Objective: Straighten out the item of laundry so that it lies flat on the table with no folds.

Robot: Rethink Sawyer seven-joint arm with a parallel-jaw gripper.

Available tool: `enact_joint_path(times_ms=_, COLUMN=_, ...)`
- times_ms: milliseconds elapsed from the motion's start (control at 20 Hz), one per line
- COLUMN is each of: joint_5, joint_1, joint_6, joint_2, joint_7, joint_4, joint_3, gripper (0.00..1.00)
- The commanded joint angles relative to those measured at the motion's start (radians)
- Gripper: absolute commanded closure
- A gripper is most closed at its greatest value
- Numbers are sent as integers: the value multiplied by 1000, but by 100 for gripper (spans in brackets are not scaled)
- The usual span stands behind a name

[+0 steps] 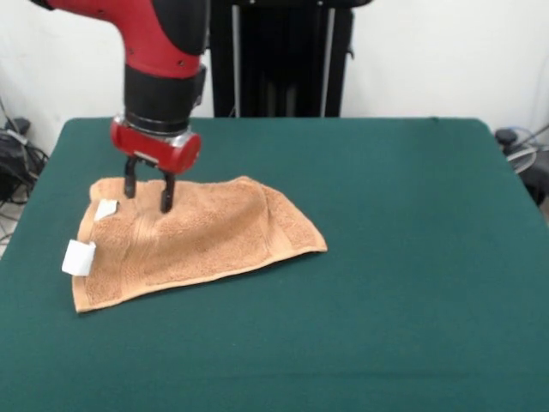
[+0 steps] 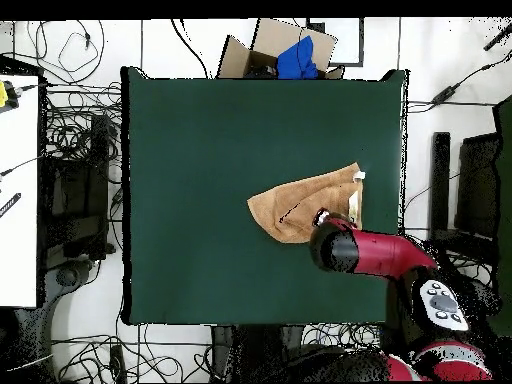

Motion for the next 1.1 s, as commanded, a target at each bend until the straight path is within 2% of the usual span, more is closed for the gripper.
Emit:
enact_joint_path(times_ms=50, joint_5=62, joint_1=57, joint_6=-42, joint_2=20, joint_7=207, joint_4=107, joint_3=-29, gripper=0)
enact_joint_path(times_ms=550, joint_5=96, joint_1=69, joint_6=-36, joint_2=13, joint_7=186, joint_4=113, joint_3=-43, gripper=0)
enact_joint_path(times_ms=900, joint_5=85, joint_1=3, joint_6=-16, joint_2=49, joint_7=128, joint_4=69, joint_3=-17, gripper=0)
enact_joint_path(times_ms=1100, joint_5=84, joint_1=-15, joint_6=11, joint_2=61, joint_7=117, joint_4=41, joint_3=-43, gripper=0)
